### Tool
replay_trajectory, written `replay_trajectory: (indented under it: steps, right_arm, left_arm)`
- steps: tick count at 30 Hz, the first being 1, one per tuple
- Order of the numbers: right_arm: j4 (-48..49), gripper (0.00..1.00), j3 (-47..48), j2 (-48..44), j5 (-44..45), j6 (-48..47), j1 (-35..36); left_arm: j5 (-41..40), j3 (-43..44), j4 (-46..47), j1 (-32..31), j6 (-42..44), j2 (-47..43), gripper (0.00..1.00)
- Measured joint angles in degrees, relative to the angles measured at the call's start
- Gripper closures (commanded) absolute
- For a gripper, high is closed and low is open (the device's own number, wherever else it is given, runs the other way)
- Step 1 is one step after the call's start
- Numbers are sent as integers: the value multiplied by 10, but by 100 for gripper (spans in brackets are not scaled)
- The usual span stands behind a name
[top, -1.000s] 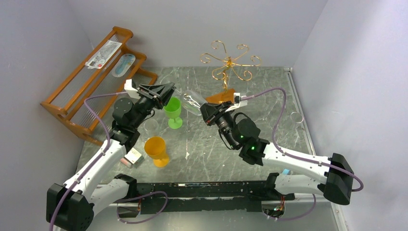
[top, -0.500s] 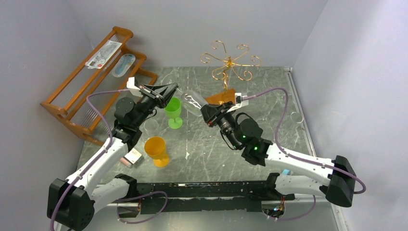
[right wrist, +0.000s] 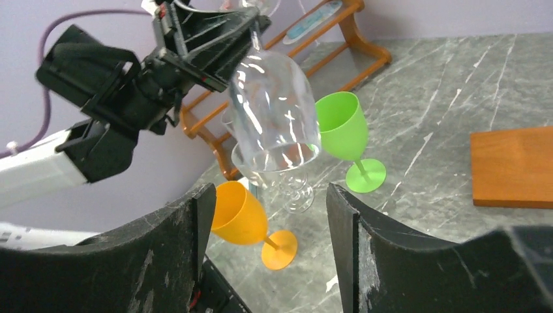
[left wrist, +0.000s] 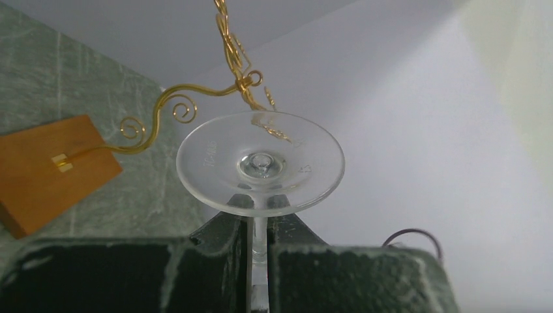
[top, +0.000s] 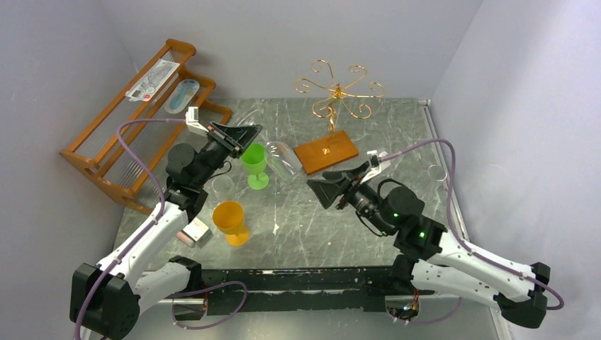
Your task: Place the wine glass upside down on the wine glass rack
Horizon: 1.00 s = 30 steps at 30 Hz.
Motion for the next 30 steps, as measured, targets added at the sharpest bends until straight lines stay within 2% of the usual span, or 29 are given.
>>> replay_trajectory:
  steps: [6,12,16,22,30]
  right_arm:
    - [-53,32,25,-42,-36,-45,0]
    - [-72,33,128,40,-79,-59,0]
    - [-68,33,155,96,-112,-53,0]
    - [-42,35,158,145,-155,-36,0]
    - [1,38,158,161,-173,-21,0]
  left_arm:
    - [75,25,-9,0,134,0,95]
    - [181,80,-8,0,254,-5,95]
    - [249,87,0,0,300,-15,95]
    - [347,87,45,0,308,-14,95]
    - [436,64,170,0,255,-4,95]
